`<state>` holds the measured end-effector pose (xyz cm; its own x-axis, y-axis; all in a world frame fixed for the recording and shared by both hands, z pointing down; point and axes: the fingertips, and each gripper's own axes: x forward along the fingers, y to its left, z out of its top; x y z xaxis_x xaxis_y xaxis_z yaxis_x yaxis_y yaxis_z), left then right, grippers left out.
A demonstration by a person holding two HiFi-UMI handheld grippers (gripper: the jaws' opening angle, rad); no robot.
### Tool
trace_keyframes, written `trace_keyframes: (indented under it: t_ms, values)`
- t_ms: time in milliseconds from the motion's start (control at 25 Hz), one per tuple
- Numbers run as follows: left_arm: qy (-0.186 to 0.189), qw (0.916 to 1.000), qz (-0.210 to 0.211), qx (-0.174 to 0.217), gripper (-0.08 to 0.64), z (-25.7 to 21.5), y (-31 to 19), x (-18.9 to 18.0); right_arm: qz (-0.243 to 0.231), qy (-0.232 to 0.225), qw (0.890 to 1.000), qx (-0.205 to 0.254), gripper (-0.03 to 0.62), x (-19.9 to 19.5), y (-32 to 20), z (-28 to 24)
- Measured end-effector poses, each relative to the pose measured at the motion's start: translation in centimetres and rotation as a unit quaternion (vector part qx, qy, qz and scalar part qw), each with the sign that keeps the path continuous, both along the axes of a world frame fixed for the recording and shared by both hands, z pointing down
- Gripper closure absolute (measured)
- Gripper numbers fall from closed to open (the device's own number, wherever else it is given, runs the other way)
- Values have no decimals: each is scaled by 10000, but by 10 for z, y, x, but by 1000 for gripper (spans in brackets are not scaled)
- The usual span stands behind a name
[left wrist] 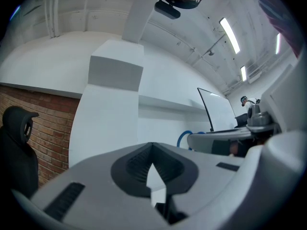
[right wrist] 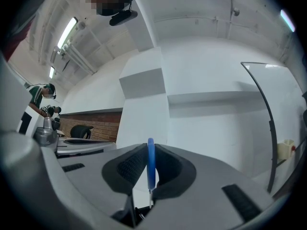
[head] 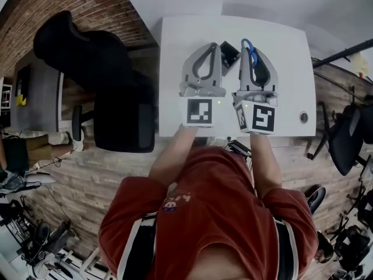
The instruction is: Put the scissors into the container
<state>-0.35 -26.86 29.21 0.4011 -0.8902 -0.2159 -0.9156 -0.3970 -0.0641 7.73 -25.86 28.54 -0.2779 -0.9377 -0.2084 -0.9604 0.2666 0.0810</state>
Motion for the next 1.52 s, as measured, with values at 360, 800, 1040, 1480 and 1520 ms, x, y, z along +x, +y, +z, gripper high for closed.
trace_keyframes:
  t_ms: [360, 800, 1040, 1480, 1520]
  values:
    - [-21, 9999, -38, -107, 548, 10, -15, -9, -18, 5, 9999, -170, 540, -6, -18, 16]
    - [-40, 9993, -149, -336, 548, 31, -29, -19, -41, -9, 9986, -519, 540, -9, -37, 49]
    - [-48, 9985, -175, -524, 548, 45, -36, -21, -44, 44, 9972, -741, 540, -7, -45, 68]
    - [-116, 9961, -186, -857, 548, 73, -51, -20, 13, 42, 9941, -1080, 540, -3, -64, 101]
    - [-129, 9960, -188, -870, 548, 75, -52, -20, 17, 37, 9937, -1119, 540, -3, -64, 105]
